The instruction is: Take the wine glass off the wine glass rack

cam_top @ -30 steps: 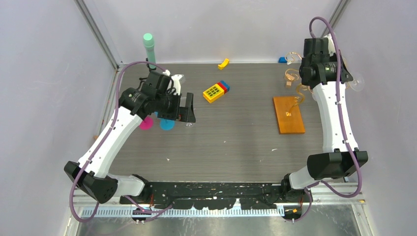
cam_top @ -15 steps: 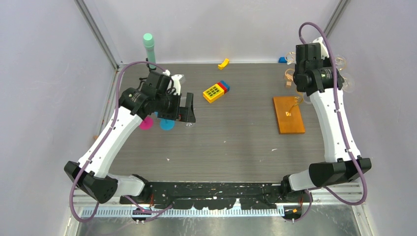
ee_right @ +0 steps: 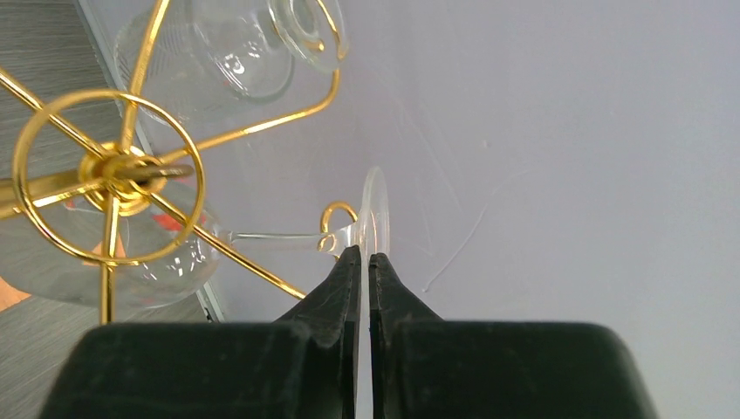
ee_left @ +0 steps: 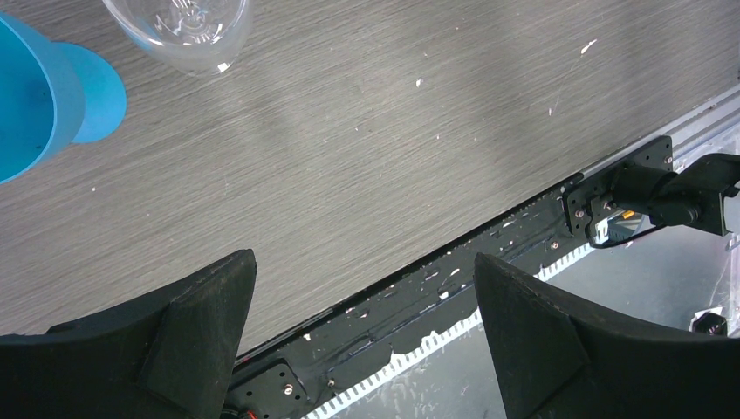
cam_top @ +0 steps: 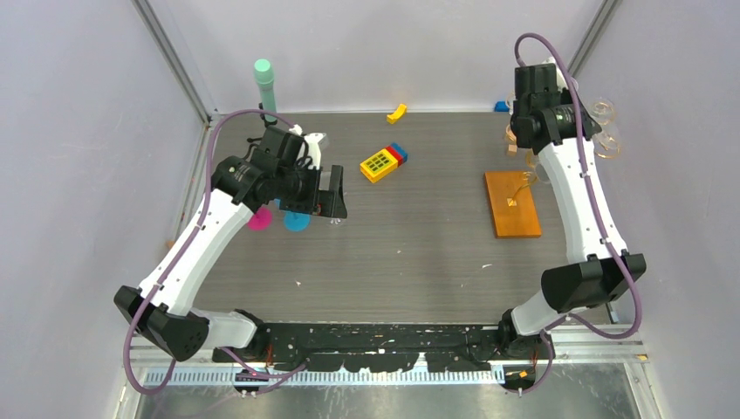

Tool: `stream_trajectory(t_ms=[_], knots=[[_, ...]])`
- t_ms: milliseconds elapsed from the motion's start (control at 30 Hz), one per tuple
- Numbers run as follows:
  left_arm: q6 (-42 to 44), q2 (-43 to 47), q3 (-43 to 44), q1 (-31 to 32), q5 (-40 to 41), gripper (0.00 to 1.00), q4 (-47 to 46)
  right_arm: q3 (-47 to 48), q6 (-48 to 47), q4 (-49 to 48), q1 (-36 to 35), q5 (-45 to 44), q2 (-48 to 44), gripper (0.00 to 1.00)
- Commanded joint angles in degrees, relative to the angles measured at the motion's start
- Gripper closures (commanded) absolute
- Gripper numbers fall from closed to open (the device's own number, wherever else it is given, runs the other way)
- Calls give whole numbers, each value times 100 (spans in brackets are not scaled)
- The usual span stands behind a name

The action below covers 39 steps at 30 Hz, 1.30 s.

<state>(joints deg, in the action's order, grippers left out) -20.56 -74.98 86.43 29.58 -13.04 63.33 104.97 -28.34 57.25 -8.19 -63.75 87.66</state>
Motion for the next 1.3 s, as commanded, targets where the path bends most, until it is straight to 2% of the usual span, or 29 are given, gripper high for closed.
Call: stream_trajectory(t_ms=[0, 533, 800, 1267], knots=[[26, 72, 43, 12, -10, 2, 12, 460, -178, -549, 18, -44, 233, 100], [-9, 1, 67, 12, -15, 2, -1, 749, -72, -701, 658, 120, 541, 100], [13, 29, 32, 12, -26, 2, -10, 443, 324, -520, 1090, 279, 243, 100], [25, 149, 5, 12, -131, 2, -52, -166, 522, -291, 1135, 105, -598, 100]])
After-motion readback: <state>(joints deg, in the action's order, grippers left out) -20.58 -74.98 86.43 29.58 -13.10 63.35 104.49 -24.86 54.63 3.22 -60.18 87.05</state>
